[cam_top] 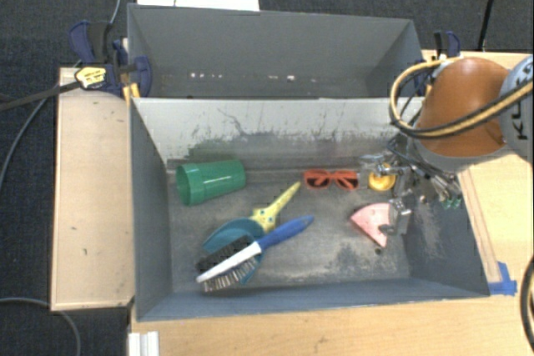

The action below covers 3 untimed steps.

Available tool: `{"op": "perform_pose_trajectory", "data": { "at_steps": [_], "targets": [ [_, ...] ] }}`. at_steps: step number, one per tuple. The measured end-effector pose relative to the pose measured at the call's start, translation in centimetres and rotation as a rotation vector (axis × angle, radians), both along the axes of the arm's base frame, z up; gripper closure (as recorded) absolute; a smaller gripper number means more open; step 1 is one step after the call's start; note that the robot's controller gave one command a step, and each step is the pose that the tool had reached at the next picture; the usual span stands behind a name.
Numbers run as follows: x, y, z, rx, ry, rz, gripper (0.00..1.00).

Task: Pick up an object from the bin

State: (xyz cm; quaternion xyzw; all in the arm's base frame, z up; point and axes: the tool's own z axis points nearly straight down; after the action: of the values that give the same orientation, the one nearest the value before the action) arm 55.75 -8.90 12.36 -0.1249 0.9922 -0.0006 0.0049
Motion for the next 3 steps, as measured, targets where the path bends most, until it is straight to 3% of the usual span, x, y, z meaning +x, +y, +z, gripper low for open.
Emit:
{"op": "perform_pose_trajectory", "data": {
  "at_steps": [1, 2, 3],
  "targets": [
    [-0.5, -0.8, -1.0, 0.003, 0.005, -0.227, 0.0],
    [0.3, -1.6, -2.5, 0.001, 0.0, -0.105, 0.0],
    [0.0, -1.9, -4.6, 0.0, 0.003, 0.148, 0.0]
  ]
}}
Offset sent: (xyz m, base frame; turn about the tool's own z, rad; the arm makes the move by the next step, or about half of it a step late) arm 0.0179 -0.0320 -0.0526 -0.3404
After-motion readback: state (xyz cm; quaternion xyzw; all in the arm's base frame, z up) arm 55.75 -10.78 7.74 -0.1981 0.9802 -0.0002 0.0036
